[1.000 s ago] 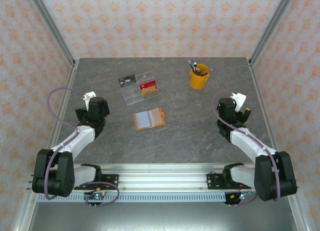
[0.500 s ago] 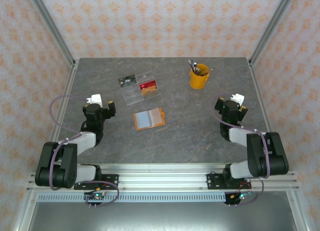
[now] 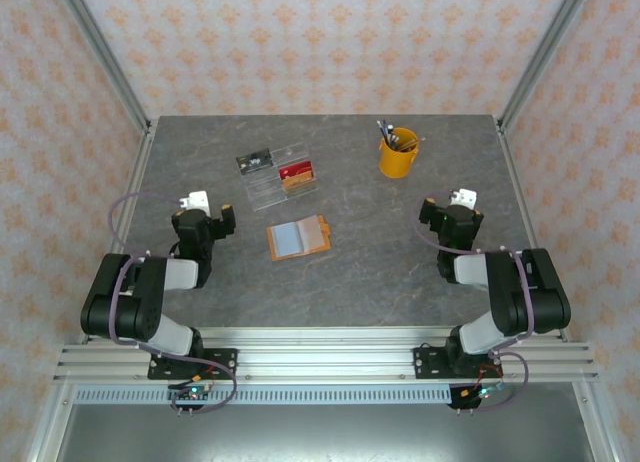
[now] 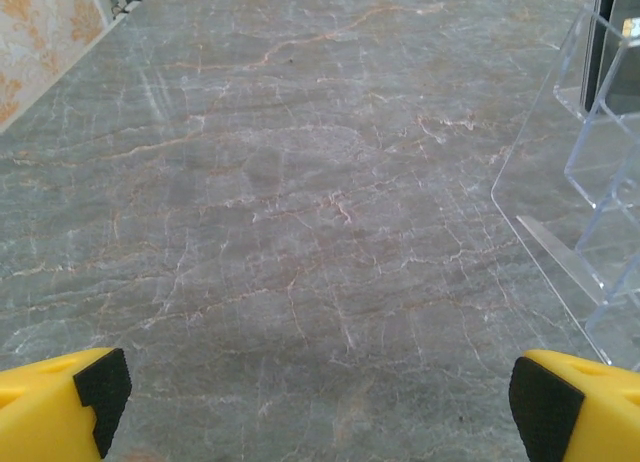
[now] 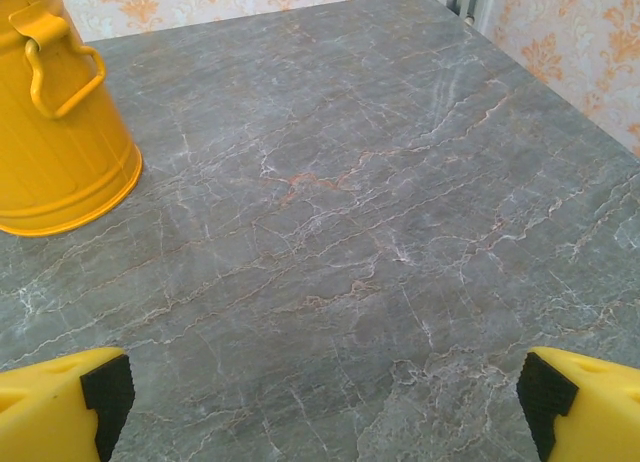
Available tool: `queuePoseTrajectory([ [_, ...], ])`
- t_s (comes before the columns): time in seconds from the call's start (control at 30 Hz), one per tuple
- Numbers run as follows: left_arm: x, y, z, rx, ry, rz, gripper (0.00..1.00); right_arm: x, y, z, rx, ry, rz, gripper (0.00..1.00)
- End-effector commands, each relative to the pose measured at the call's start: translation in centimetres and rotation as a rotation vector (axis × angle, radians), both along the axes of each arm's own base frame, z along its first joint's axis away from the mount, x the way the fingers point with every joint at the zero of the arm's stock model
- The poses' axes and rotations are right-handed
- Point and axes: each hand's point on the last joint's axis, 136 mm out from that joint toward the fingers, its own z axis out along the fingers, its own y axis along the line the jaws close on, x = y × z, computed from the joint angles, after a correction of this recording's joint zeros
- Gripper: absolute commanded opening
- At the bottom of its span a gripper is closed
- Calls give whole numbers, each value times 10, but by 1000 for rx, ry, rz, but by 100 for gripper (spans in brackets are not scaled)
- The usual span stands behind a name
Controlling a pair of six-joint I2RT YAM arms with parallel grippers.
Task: Take the credit cards out of the card holder
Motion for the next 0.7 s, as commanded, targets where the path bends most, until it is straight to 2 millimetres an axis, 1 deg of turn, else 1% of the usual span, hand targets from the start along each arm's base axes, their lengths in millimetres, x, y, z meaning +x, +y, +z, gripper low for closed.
queuePoseTrajectory([
  [0.0,12,1,16,36,-25,25,100,9,-2,4,3,3,-10,100],
  [0.1,13,-1,17,62,-17,33,100,9,-2,4,3,2,-11,100],
  [0.67,14,-2,16,64,-11,29,100,9,-2,4,4,2,-10,100],
])
